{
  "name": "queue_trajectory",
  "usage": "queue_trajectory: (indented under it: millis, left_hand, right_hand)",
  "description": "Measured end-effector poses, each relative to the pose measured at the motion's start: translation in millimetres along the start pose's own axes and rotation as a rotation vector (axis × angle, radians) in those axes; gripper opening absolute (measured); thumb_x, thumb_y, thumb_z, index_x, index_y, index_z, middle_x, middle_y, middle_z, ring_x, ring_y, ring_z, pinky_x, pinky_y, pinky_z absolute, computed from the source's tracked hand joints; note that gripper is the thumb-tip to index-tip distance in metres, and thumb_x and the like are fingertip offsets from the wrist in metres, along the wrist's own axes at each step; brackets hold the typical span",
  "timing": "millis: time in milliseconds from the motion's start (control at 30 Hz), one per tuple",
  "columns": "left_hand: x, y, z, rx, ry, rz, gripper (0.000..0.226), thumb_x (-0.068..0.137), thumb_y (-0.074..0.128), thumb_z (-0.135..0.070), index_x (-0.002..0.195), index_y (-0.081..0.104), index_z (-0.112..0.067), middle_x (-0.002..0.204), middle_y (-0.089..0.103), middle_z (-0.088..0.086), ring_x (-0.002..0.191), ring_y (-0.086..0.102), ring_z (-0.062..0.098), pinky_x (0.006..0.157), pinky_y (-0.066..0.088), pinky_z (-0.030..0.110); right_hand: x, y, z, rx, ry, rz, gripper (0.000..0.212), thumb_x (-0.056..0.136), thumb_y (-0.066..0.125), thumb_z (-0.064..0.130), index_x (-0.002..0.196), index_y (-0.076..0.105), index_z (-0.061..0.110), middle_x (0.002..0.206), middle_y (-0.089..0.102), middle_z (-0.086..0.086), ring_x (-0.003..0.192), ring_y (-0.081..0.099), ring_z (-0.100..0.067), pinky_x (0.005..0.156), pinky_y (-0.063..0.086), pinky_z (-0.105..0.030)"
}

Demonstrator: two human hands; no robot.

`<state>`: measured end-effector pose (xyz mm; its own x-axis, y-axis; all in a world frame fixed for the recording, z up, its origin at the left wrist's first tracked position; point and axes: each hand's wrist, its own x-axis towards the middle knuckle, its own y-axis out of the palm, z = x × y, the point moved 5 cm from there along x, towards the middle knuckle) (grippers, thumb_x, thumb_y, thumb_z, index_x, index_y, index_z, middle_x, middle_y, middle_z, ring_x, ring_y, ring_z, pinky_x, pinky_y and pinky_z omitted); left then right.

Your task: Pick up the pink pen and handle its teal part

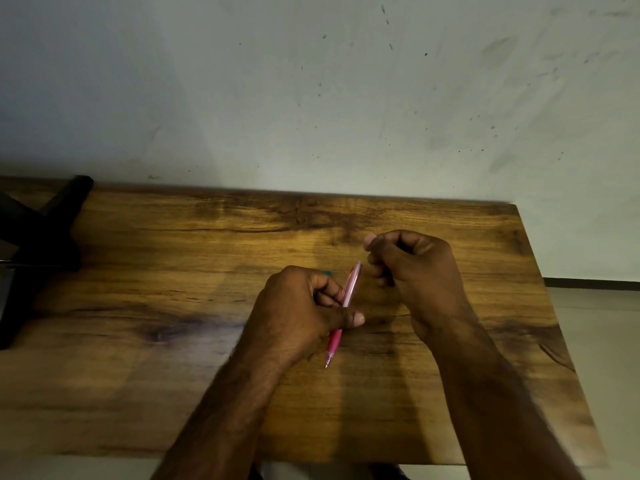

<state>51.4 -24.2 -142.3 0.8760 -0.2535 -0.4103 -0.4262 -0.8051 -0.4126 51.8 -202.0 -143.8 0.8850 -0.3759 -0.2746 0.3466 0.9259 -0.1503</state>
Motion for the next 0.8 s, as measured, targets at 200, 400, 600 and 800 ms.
queue_trajectory:
  millis: [200,400,600,800]
  left_hand:
    - [0,-2,1,-0.002,-0.011,-0.027,0.022,0.067,0.094,-0.028,0.077,0.076,-0.023,0.067,0.076,-0.005,0.058,0.074,0.012,0.062,0.064,0.038]
    - [-1,-1,-1,0.009,0.0,-0.024,0.022,0.067,0.094,-0.029,0.077,0.076,-0.023,0.068,0.077,-0.006,0.061,0.074,0.009,0.069,0.064,0.04]
    - [-2,-3,1,0.009,0.004,-0.027,0.022,0.067,0.094,-0.029,0.078,0.076,-0.023,0.068,0.077,-0.006,0.061,0.074,0.008,0.069,0.064,0.039]
    - [0,-3,2,0.013,0.006,-0.037,0.022,0.066,0.095,-0.029,0.078,0.077,-0.022,0.067,0.076,-0.006,0.06,0.073,0.008,0.069,0.063,0.036]
  right_hand:
    - [9,-38,-6,-0.457,-0.086,-0.227,0.018,0.088,0.077,0.041,0.078,0.076,0.026,0.07,0.073,0.009,0.07,0.069,-0.007,0.063,0.052,-0.028]
    - [10,-39,-9,-0.709,-0.145,-0.283,0.021,0.089,0.073,0.047,0.083,0.075,0.026,0.07,0.062,0.016,0.067,0.057,0.0,0.059,0.038,-0.021]
    - [10,-35,-10,-0.762,-0.169,-0.282,0.022,0.094,0.067,0.045,0.089,0.076,0.025,0.076,0.066,0.011,0.076,0.064,-0.014,0.068,0.043,-0.03]
    - [10,-36,-9,-0.677,-0.217,-0.285,0.013,0.098,0.065,0.027,0.104,0.076,0.025,0.091,0.069,0.007,0.087,0.065,-0.017,0.074,0.043,-0.029]
